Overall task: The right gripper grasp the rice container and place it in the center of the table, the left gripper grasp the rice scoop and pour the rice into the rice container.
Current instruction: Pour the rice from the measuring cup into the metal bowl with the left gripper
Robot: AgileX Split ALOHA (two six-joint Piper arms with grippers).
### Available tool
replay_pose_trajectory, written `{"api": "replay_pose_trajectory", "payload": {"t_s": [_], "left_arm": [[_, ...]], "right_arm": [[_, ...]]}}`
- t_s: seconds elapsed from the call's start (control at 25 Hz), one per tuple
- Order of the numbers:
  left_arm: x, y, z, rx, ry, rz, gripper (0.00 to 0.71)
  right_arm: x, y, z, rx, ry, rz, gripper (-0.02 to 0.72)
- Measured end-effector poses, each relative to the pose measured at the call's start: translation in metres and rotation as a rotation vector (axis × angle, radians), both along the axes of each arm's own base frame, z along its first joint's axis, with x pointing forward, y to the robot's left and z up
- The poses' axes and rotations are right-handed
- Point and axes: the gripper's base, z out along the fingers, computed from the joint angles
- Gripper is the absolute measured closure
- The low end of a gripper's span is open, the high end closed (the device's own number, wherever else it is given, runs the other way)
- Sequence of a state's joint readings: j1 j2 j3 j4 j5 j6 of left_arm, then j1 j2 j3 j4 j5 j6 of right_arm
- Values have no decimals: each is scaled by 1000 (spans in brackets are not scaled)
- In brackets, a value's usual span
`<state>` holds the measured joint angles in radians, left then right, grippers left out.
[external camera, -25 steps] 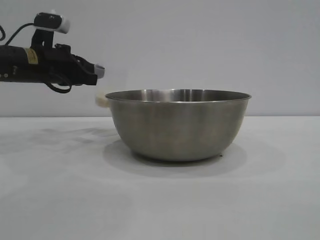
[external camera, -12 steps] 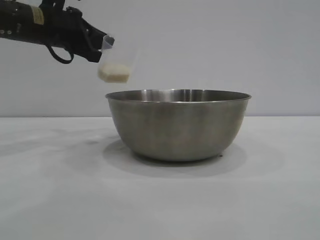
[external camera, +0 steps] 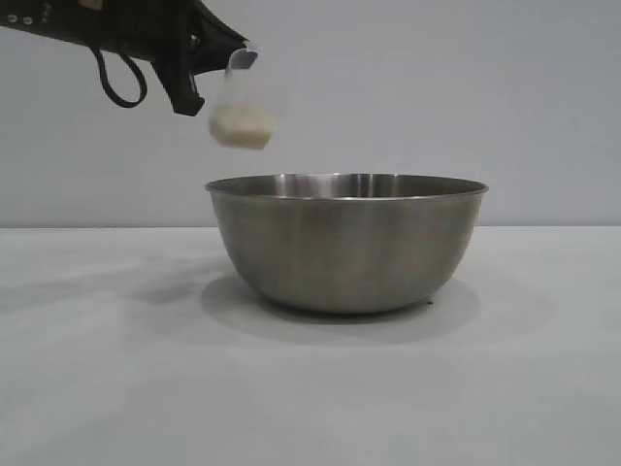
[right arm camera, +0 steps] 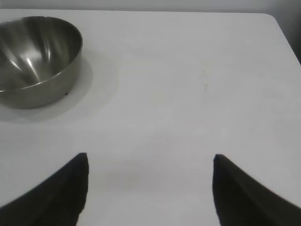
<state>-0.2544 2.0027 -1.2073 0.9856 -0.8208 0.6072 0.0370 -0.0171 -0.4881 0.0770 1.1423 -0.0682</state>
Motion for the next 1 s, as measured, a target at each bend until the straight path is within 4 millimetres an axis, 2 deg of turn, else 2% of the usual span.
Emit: {"api": "replay_pose_trajectory", "payload": {"t_s": [0.56, 0.72, 1.0], "left_arm": [[-4, -10, 1, 326, -435, -92, 710], [-7, -17, 2, 347, -491, -119, 710], [-20, -40, 5, 352, -601, -199, 710]], "right_arm": [[0, 0, 0, 0, 0, 0, 231], [0, 0, 0, 0, 0, 0, 231], [0, 0, 0, 0, 0, 0, 231]]}}
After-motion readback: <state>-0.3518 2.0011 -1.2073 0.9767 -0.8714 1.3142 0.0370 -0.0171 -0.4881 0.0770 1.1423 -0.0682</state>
